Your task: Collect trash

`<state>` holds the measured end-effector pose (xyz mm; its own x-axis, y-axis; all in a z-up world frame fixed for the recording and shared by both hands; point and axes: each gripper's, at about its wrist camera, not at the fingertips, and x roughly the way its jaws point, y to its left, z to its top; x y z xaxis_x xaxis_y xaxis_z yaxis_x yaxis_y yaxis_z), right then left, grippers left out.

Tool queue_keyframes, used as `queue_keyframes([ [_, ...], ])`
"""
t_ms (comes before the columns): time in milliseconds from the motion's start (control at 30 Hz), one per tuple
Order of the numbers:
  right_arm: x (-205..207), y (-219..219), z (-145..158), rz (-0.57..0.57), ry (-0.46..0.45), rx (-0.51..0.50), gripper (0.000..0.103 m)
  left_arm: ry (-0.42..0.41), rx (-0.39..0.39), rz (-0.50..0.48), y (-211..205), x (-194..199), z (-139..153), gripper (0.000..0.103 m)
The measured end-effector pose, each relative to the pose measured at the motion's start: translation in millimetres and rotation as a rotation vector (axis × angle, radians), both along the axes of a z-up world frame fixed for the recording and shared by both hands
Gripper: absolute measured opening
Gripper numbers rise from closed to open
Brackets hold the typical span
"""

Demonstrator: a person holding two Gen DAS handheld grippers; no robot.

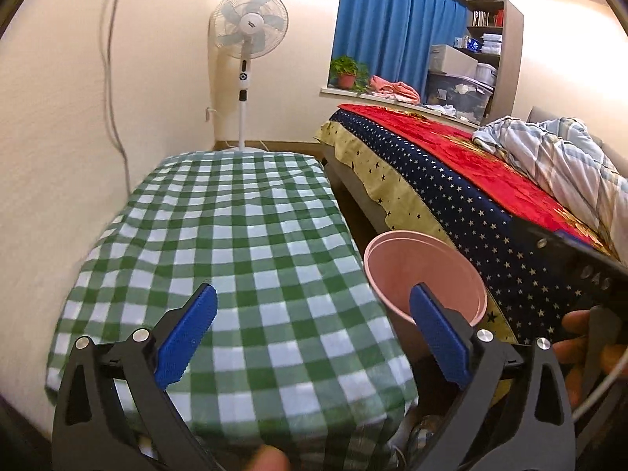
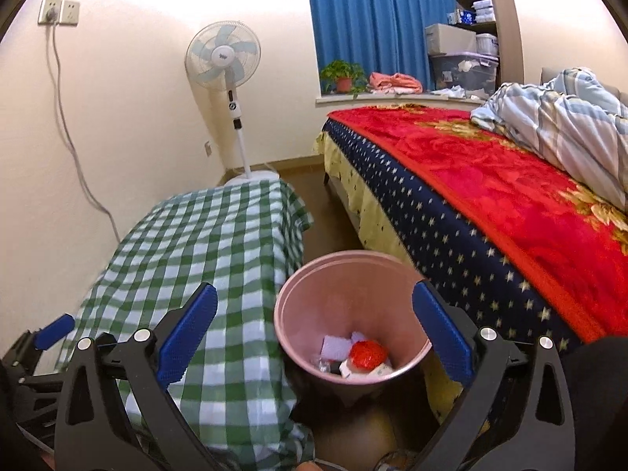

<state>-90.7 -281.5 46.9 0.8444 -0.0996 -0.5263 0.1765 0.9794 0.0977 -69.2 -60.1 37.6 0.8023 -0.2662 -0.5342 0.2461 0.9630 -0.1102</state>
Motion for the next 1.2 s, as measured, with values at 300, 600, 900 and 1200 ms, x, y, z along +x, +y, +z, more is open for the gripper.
queue_keyframes([
  [300,-2.5,37.1,-21.4,0.072,0.035,-0.056,0.098,-0.013,0.037,0.096,21.0,-26.8,-8.5,0.095],
  [600,8.2,42.4,-32.0,0.052,0.045,-0.064,0.098,-0.01,0.059,0.17,26.7,-16.6,-21.5,0.095],
  [900,13.6,47.7,-34.0,0.07,0.051,-0.058,0.098,0.0,0.061,0.194,28.7,-11.9,-26.1,0.095],
  [1200,12.8,55.2,-35.0,0.08,0.047,-0.073,0.098,0.006,0.06,0.206,29.9,-12.7,-26.3,0.095],
])
